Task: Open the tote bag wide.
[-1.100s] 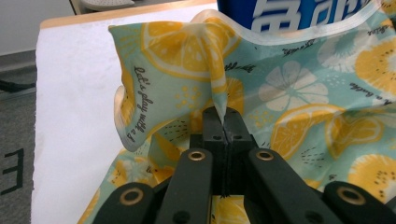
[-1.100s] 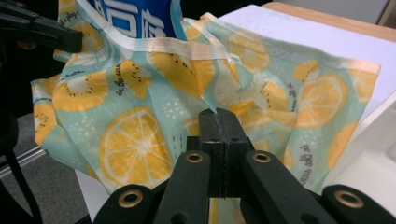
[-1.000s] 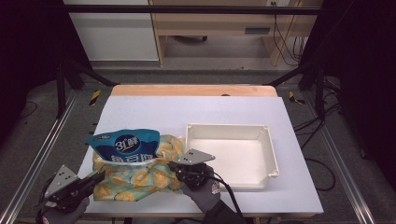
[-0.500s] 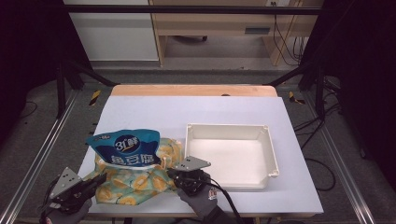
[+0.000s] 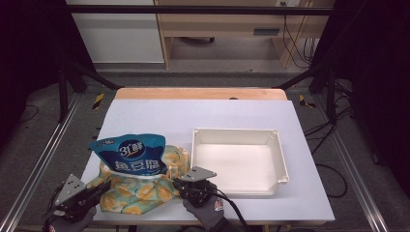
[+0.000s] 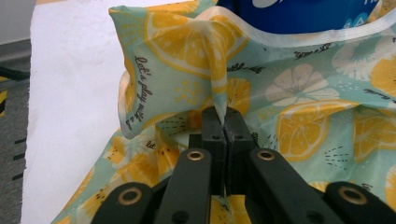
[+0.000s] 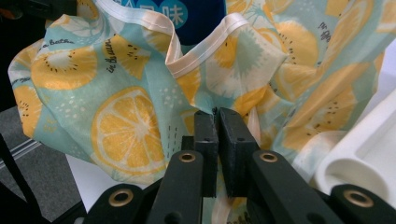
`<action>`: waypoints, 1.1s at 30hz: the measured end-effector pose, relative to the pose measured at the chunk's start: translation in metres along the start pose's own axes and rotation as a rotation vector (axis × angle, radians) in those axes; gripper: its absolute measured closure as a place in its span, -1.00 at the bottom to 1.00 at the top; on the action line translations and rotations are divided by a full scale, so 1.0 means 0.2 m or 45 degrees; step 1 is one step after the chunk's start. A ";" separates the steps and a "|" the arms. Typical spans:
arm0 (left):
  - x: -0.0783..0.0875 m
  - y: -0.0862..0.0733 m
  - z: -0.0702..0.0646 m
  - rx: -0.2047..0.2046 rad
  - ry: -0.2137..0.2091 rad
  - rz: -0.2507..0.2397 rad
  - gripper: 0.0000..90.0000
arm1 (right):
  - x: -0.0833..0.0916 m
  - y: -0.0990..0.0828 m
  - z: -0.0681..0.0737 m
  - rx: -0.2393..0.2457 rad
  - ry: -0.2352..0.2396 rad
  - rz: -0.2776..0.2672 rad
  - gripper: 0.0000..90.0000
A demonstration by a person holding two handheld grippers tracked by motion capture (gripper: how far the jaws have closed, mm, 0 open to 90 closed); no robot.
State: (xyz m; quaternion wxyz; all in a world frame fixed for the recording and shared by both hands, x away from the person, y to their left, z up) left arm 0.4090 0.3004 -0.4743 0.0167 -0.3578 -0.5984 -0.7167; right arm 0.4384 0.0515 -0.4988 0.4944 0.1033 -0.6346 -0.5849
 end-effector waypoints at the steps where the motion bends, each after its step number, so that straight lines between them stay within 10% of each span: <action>1: 0.00 0.00 0.00 -0.003 0.000 0.005 0.97 | 0.00 0.00 0.00 0.004 -0.001 0.003 0.88; 19: -0.02 -0.03 -0.01 -0.009 -0.008 0.052 0.98 | 0.10 0.23 0.07 0.051 0.019 -0.139 0.48; 25: -0.01 -0.02 -0.01 0.002 -0.016 0.035 0.92 | 0.06 0.23 0.09 0.079 0.038 -0.109 1.00; 33: 0.06 0.06 0.01 0.058 -0.003 -0.060 0.55 | 0.06 0.20 0.08 0.062 0.057 -0.092 1.00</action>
Point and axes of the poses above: each handheld gripper's, and its own axes: x roughly backward along the jaws, y roughly out of its top, z roughly to its left, the point moved 8 cm from there along -x, roughly forward along the jaws, and after that the axes turned 2 degrees about -x, right-handed, at the moved point
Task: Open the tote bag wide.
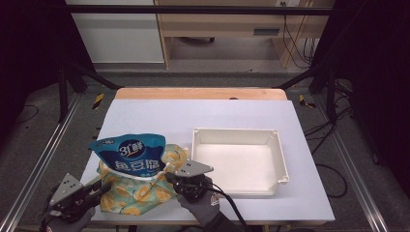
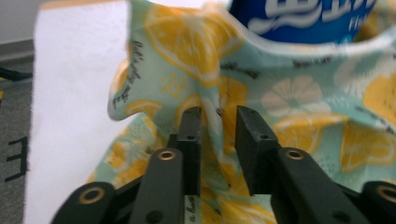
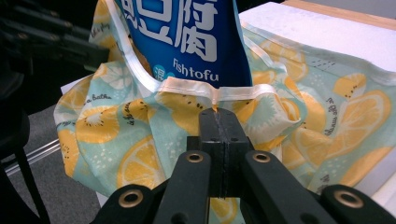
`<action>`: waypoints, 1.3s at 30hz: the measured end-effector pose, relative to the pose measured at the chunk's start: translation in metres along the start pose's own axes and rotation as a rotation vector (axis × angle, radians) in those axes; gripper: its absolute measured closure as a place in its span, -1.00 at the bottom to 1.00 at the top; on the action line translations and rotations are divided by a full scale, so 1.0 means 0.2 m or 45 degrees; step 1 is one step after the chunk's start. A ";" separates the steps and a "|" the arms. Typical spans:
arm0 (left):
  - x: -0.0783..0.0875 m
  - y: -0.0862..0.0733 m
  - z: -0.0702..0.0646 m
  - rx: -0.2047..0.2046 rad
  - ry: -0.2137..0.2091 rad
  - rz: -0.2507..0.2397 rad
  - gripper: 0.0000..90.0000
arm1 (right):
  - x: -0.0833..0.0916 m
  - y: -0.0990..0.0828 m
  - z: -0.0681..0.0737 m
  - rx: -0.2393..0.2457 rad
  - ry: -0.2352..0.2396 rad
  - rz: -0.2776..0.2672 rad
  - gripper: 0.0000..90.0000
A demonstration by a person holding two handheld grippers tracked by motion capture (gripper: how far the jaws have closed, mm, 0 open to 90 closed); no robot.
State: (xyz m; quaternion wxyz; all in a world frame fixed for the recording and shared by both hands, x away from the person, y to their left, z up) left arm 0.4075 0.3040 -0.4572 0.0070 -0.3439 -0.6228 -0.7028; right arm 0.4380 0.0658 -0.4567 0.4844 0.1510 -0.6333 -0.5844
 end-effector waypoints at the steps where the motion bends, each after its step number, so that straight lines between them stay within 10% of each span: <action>1: 0.01 0.02 0.01 0.012 -0.001 -0.022 0.51 | 0.00 0.00 0.00 0.004 0.000 0.001 1.00; 7: 0.05 0.14 0.01 -0.005 0.006 -0.094 0.43 | 0.00 -0.01 0.00 0.010 0.000 0.013 1.00; 11: 0.02 0.16 0.00 -0.046 0.002 -0.053 0.75 | 0.00 -0.01 0.01 0.013 -0.003 0.011 1.00; 22: -0.07 -0.04 -0.01 -0.062 -0.023 0.122 1.00 | -0.05 -0.11 0.02 0.003 -0.027 0.049 1.00; 39: -0.14 -0.13 -0.03 -0.093 -0.027 0.216 0.99 | -0.14 -0.28 0.01 -0.008 -0.097 0.133 0.97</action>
Point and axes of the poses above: each handheld gripper's, and its own axes: x roughly backward along the jaws, y roughly out of its top, z roughly to its left, the point moved 8 cm from there along -x, roughly forward along the jaws, and after that the axes turned 2 degrees about -x, right-handed, at the moved point
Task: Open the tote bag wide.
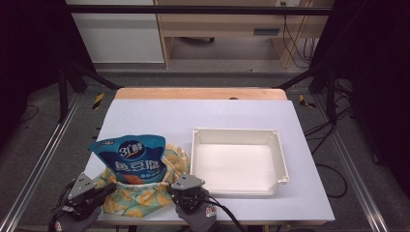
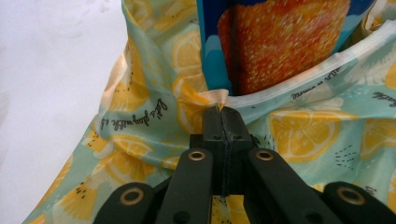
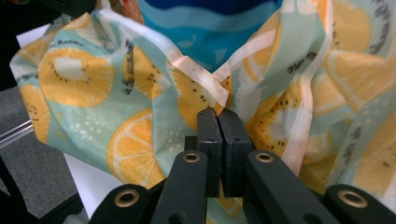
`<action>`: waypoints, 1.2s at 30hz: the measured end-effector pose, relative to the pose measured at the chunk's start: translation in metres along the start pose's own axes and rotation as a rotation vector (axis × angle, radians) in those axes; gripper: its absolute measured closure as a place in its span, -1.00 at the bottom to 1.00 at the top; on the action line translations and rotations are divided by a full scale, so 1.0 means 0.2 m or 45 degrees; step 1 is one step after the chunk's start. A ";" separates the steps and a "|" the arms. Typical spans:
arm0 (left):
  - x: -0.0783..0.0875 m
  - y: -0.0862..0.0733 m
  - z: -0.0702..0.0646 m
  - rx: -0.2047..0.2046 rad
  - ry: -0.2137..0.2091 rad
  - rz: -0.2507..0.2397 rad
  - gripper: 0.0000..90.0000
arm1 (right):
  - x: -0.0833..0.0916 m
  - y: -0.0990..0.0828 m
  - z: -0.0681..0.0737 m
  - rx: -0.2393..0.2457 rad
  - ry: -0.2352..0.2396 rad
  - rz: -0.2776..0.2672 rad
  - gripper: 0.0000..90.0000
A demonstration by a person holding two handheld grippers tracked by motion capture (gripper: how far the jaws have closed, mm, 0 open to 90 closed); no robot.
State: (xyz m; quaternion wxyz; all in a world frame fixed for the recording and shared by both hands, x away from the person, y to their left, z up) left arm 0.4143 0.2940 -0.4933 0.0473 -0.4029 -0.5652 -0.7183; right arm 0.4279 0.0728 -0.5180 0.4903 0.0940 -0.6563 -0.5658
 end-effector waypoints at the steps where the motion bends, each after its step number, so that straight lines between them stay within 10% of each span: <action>1: 0.00 0.00 0.00 -0.002 -0.001 0.007 0.99 | -0.01 -0.01 0.00 0.003 -0.004 0.007 0.96; 22: -0.04 -0.03 0.02 0.000 0.014 0.049 0.93 | -0.06 -0.09 -0.01 0.001 -0.002 0.116 0.87; 36: -0.09 -0.06 0.03 -0.002 0.004 0.129 0.89 | 0.16 0.16 0.00 0.008 0.002 -0.187 0.72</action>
Point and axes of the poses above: each handheld gripper's, and its own axes: x roughly backward along the jaws, y roughly out of its top, z roughly to its left, the point moved 8 cm from there along -x, roughly forward along the jaws, and after that the axes turned 2 degrees about -x, right-handed, at the moved point
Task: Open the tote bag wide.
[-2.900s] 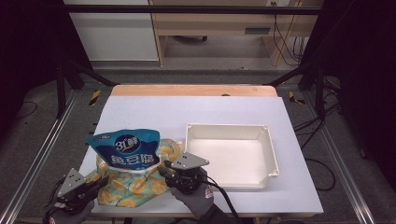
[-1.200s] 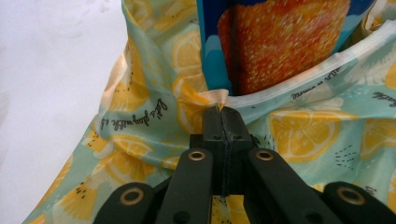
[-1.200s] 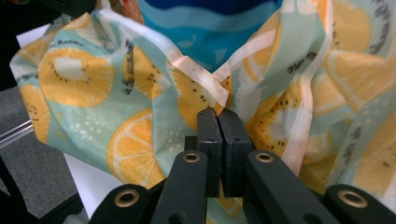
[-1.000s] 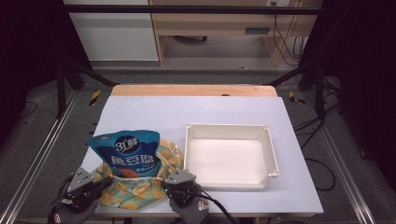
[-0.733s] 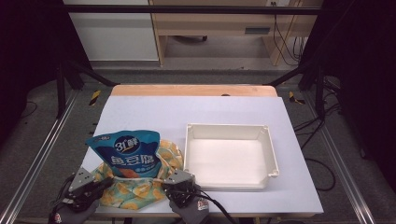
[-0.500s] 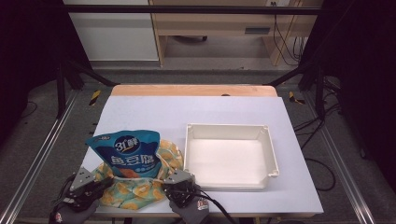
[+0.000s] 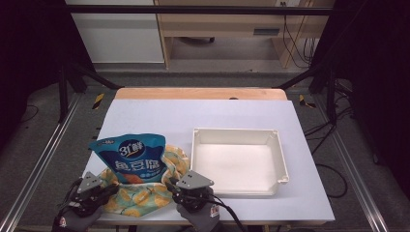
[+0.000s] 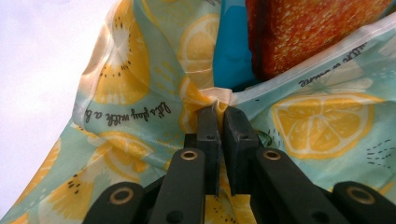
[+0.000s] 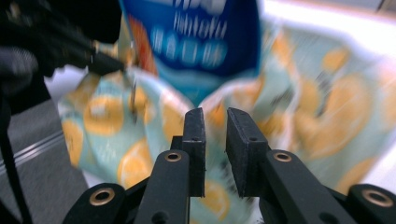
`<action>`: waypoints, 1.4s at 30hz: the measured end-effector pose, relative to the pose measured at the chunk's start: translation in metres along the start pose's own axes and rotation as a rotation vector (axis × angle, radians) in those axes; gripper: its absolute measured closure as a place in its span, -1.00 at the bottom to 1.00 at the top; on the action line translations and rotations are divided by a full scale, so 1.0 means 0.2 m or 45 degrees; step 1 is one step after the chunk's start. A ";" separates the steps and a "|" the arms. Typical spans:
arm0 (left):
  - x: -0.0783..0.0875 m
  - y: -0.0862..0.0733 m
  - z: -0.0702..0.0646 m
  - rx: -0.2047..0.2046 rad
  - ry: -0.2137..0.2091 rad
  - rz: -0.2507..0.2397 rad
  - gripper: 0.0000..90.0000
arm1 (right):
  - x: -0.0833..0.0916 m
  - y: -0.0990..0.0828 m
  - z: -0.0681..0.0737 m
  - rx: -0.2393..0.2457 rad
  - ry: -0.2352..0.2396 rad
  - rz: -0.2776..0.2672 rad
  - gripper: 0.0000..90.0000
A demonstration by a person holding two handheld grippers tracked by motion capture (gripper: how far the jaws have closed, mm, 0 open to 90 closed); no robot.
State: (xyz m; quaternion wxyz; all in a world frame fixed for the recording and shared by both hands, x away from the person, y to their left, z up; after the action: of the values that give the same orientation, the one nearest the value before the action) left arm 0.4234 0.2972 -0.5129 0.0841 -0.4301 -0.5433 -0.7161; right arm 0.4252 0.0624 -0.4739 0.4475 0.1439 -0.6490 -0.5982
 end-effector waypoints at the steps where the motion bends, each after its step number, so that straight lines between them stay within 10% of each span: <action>1: 0.00 0.00 0.00 0.002 0.001 -0.001 0.89 | 0.01 0.03 -0.01 0.002 -0.008 -0.026 0.72; 6: 0.00 0.00 0.00 0.006 0.000 -0.001 0.87 | -0.02 0.09 -0.06 -0.008 -0.085 -0.032 0.75; 17: 0.00 0.00 0.02 0.003 0.016 -0.025 0.82 | -0.13 -0.06 -0.09 0.024 -0.231 0.107 1.00; 37: -0.01 0.00 0.03 0.005 0.016 -0.009 0.81 | -0.20 -0.25 -0.09 0.011 -0.229 0.274 1.00; 42: 0.02 0.02 0.02 0.010 0.005 -0.064 0.72 | -0.18 -0.23 -0.08 -0.020 -0.169 0.220 0.84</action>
State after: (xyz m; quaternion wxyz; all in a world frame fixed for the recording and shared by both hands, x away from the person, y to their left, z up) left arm 0.4246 0.3002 -0.5080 0.0691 -0.4144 -0.5567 -0.7167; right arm 0.4415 0.0660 -0.5316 0.4545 0.0441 -0.6825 -0.5707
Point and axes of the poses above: each handheld gripper's, and its own axes: x roughly backward along the jaws, y roughly out of its top, z roughly to its left, the point moved 8 cm from there along -x, roughly forward along the jaws, and after that the axes turned 2 degrees about -x, right-handed, at the moved point
